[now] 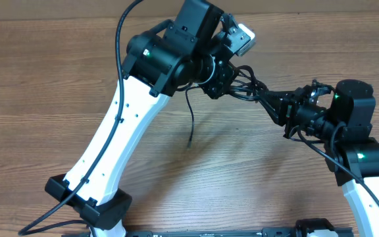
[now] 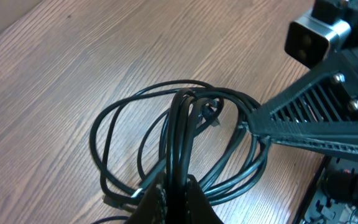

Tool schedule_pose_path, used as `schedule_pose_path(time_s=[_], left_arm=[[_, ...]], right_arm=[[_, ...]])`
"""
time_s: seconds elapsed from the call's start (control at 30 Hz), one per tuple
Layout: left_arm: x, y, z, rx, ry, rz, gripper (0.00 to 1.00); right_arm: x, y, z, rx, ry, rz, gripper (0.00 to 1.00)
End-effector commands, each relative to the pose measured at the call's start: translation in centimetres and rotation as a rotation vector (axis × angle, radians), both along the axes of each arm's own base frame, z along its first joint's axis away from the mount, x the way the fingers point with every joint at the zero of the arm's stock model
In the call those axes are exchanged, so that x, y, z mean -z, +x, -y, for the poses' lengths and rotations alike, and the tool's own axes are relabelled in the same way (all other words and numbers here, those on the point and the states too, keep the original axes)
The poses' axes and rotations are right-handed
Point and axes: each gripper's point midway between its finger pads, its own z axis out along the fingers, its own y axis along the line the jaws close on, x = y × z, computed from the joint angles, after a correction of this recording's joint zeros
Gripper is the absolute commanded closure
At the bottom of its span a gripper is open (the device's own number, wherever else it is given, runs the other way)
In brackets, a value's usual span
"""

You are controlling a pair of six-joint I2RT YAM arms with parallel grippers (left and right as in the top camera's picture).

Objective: Untangle cables

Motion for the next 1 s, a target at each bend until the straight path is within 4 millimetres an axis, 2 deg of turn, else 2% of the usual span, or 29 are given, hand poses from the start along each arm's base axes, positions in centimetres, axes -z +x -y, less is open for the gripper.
schedule_pose_path(time_s=[0.0, 0.1, 0.17, 0.63, 0.7, 0.73, 0.83, 0.9, 0.97], left_arm=[[-2.4, 1.3, -2.9, -0.166, -0.055, 0.002, 0.96], [-2.4, 3.2, -5.5, -0.321, -0.087, -0.053, 0.96], [-2.5, 3.6, -6.3, -0.344, -0.111, -0.073, 0.96], [-2.5, 4.2, -7.2, -0.367, -0.110, -0.069, 0.96], [-2.5, 4.3, -7.3, -0.370, -0.110, -0.069, 0.96], [-2.5, 4.3, -7.4, -0.367, -0.107, -0.068, 0.96], [-2.4, 4.1, -7.3, -0.341, -0.095, -0.055, 0.96], [-2.4, 3.8, -7.0, -0.307, -0.089, -0.049, 0.96], [-2.6, 3.2, -6.2, -0.223, -0.100, -0.039, 0.96]], right_arm=[[0.1, -0.2, -0.1, -0.016, -0.023, 0.014, 0.96], [0.2, -0.3, -0.1, -0.025, -0.039, 0.027, 0.96], [0.3, -0.4, -0.1, -0.026, -0.039, 0.021, 0.96], [1.3, -0.9, 0.1, -0.037, -0.076, 0.000, 0.95], [1.5, -1.0, 0.1, -0.054, -0.100, 0.017, 0.76], [1.5, -1.0, 0.1, -0.071, -0.125, 0.047, 0.57], [1.6, -1.0, 0.1, -0.080, -0.138, 0.060, 0.21], [1.6, -1.0, 0.1, -0.080, -0.138, 0.060, 0.12], [1.6, -1.0, 0.1, -0.080, -0.138, 0.060, 0.08]])
